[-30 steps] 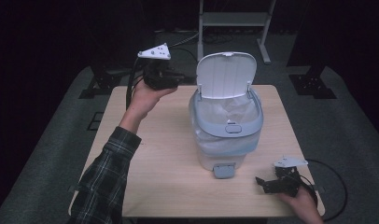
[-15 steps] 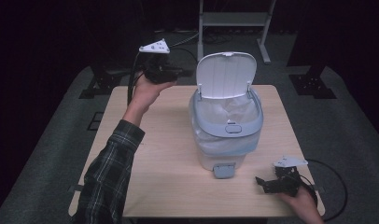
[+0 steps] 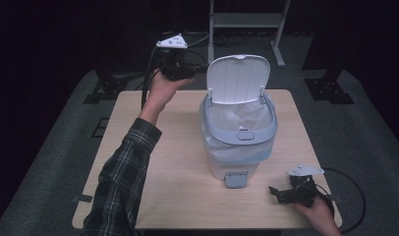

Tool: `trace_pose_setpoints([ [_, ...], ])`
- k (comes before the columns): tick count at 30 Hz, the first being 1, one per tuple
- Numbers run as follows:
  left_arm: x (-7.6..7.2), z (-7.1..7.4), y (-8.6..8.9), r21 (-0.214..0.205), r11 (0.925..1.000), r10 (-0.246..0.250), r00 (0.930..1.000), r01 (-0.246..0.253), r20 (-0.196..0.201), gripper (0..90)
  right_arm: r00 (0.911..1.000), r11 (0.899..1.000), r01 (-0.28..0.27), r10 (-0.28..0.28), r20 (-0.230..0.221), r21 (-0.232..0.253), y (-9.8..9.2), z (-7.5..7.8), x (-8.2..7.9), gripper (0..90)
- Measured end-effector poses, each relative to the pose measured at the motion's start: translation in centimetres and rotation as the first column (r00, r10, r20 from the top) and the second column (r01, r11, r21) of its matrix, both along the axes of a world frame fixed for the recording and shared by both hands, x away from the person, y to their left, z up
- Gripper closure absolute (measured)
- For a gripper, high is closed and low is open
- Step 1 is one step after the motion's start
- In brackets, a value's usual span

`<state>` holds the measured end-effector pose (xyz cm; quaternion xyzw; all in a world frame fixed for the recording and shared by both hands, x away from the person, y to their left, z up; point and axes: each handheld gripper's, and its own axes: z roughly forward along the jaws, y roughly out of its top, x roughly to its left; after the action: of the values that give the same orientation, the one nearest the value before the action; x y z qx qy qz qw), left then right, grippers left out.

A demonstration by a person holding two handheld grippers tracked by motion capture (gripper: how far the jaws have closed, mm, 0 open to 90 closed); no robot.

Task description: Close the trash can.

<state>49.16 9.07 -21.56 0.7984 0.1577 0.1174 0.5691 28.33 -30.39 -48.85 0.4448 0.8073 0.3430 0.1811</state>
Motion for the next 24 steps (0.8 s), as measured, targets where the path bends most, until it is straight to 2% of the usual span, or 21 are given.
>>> trace_pose_setpoints([
  [6, -0.2, 0.0, -0.4, -0.025, 0.9991, -0.036, 0.9993, 0.035, -0.007, 90.0, 1.0, 1.0, -0.002, 0.002, 0.0, 0.0, 0.0, 0.0, 0.0, 1.2],
  [9, -0.5, 0.2, -0.6, -0.022, 0.9983, -0.054, 0.9985, 0.053, -0.006, 90.0, 1.0, 1.0, -0.002, 0.002, 0.0, 0.0, 0.0, 0.0, 0.0, 1.3],
  [14, -1.1, 0.1, -0.5, -0.037, 0.994, -0.103, 0.9943, 0.102, -0.025, 90.0, 1.0, 1.0, -0.003, 0.003, 0.0, 0.0, 0.0, 0.0, 0.0, 1.3],
  [24, -2.9, -0.6, -0.8, -0.021, 0.9862, -0.165, 0.9859, 0.164, -0.029, 90.0, 1.0, 1.0, -0.004, 0.004, 0.001, 0.0, 0.0, 0.0, 0.0, 1.2],
])
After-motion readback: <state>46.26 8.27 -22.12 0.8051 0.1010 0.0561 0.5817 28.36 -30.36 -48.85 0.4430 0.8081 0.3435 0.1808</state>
